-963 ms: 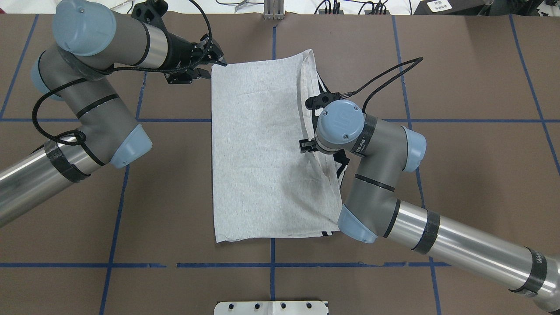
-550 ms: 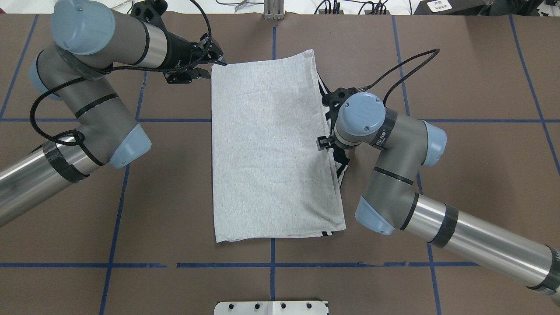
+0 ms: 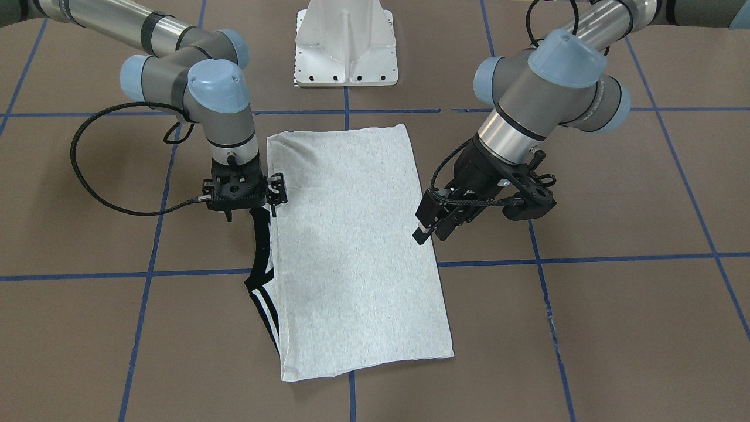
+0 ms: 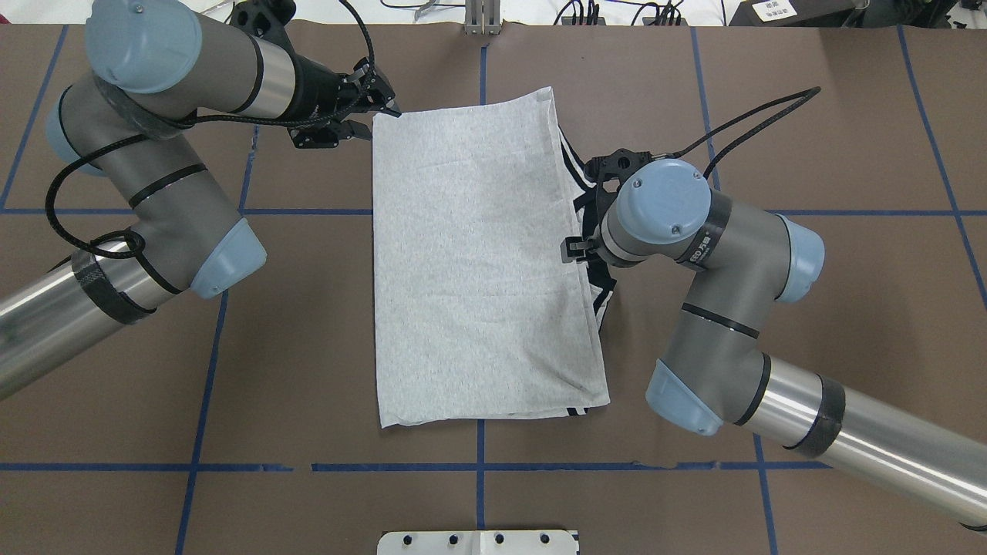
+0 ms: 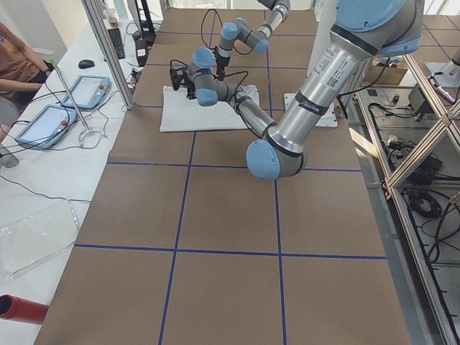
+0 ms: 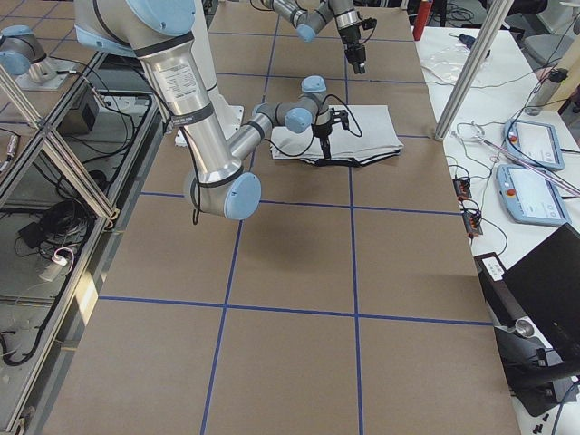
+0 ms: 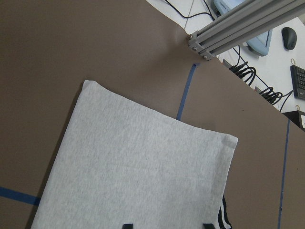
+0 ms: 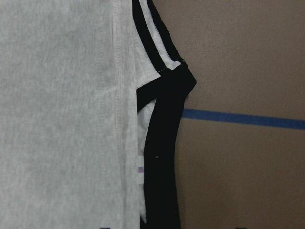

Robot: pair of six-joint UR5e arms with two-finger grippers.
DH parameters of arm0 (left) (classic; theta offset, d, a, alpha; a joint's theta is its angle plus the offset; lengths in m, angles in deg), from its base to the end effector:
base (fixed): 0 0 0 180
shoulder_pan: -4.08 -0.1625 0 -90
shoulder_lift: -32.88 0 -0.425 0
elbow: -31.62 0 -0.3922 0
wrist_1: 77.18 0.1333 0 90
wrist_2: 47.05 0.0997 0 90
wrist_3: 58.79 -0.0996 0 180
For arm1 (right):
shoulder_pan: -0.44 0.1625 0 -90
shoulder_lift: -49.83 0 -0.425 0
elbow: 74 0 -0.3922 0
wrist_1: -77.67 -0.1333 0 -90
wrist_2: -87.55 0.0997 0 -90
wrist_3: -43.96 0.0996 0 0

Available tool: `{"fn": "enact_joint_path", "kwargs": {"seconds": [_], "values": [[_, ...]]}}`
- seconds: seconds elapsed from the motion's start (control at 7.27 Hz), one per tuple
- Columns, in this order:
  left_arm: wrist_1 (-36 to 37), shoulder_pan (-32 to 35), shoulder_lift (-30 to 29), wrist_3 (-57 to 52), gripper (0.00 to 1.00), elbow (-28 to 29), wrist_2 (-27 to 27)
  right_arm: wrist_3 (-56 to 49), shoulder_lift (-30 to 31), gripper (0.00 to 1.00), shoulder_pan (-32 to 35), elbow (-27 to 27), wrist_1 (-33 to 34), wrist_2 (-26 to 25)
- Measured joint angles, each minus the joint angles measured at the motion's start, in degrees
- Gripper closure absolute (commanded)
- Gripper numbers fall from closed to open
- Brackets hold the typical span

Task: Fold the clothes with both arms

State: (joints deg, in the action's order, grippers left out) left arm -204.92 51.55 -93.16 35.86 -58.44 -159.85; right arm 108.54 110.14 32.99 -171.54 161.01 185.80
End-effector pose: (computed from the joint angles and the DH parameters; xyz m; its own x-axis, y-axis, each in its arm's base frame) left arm 0.3918 -0.5672 0.2049 0.1528 -0.2772 -0.9486 0.4416 0.8779 -0.1854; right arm -0.4948 -0.4570 0.2963 0.7412 -0.0308 0.6705 -0.1444 0.9682 0.2042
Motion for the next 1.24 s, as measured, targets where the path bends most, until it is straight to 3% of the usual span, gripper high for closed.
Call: {"fn": "enact_joint_path", "kwargs": {"seconds": [0.55,0.83,1.24], "values": [[0.04,0.07,0.07,-0.1,0.42,-0.18,-0.04,34.86,3.47,0.09,-12.32,-8.74,0.13,-10.33],[0.0,0.03,0.59,-0.16,0.42,-0.36,-0.02,46.21,8.4,0.09,-15.68,-13.02,-0.13,-11.64],[0.03,-0.01,0.86,-0.16,0.42,-0.81,0.03,55.01,8.99,0.09,-17.62,-12.54,-0.44,-11.79]]}}
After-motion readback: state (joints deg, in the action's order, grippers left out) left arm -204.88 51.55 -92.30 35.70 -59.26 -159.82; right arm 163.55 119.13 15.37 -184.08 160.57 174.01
